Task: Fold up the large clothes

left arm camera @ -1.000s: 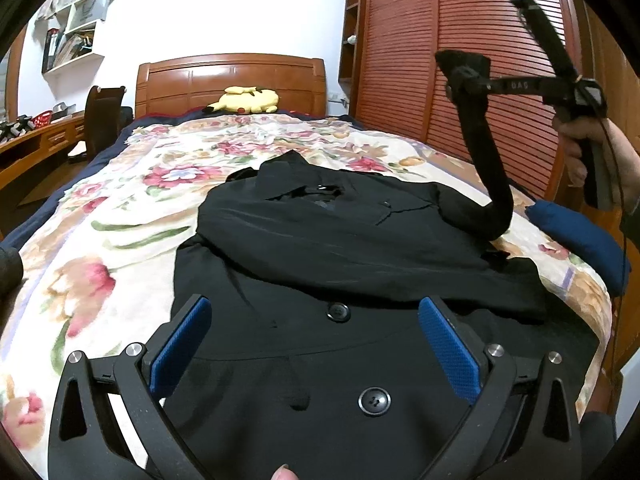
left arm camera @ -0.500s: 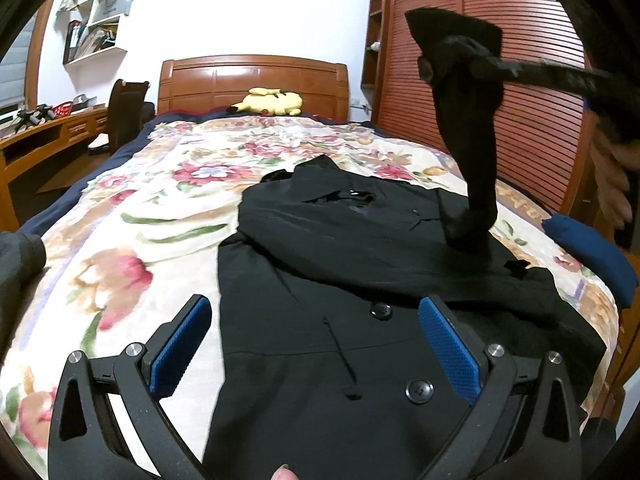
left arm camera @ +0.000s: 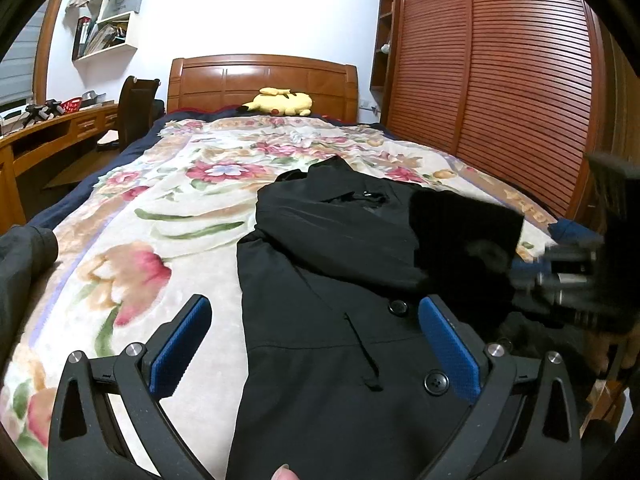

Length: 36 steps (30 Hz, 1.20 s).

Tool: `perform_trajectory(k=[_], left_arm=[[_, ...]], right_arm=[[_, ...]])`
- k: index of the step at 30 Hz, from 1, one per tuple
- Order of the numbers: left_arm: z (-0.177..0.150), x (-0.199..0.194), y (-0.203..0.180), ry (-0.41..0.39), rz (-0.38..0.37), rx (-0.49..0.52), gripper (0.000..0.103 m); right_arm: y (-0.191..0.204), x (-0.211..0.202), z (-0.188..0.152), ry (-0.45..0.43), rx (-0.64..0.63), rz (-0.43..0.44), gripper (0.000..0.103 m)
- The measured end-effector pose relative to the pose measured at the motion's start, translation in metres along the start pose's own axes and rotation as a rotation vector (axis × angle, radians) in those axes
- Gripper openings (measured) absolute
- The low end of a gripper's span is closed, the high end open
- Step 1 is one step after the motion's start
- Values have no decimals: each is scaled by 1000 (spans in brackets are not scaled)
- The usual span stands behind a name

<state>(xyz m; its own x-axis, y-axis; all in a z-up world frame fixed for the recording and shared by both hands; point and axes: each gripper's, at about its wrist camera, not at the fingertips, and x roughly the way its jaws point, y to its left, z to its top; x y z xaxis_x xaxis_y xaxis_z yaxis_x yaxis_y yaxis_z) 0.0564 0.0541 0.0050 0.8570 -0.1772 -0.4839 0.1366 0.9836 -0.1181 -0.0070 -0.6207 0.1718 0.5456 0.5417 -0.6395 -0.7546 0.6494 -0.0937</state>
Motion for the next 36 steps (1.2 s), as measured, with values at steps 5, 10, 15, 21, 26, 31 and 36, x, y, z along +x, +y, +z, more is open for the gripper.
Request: perform_trajectory(k=[5, 10, 15, 21, 26, 31, 36], left_arm=[[1, 2, -1, -3, -1, -6, 103], [0, 2, -2, 0, -16, -17, 103], [0, 3, -7, 0, -19, -13, 103], [0, 11, -15, 22, -32, -13, 103], [-2, 28, -27, 83, -78, 0, 103], [-4, 43, -36, 141, -97, 6, 103], [-8, 48, -41, 170, -120, 17, 98]], right_arm=[[9, -8, 2, 17, 4, -13, 26], [18, -16, -5, 34, -7, 22, 71], [13, -35, -17, 28, 16, 9, 71], [-2, -41, -24, 6, 60, -117, 71], [-20, -32, -27, 10, 122, -216, 71], [-27, -22, -33, 19, 168, -263, 71], [-33, -3, -38, 34, 208, -298, 71]])
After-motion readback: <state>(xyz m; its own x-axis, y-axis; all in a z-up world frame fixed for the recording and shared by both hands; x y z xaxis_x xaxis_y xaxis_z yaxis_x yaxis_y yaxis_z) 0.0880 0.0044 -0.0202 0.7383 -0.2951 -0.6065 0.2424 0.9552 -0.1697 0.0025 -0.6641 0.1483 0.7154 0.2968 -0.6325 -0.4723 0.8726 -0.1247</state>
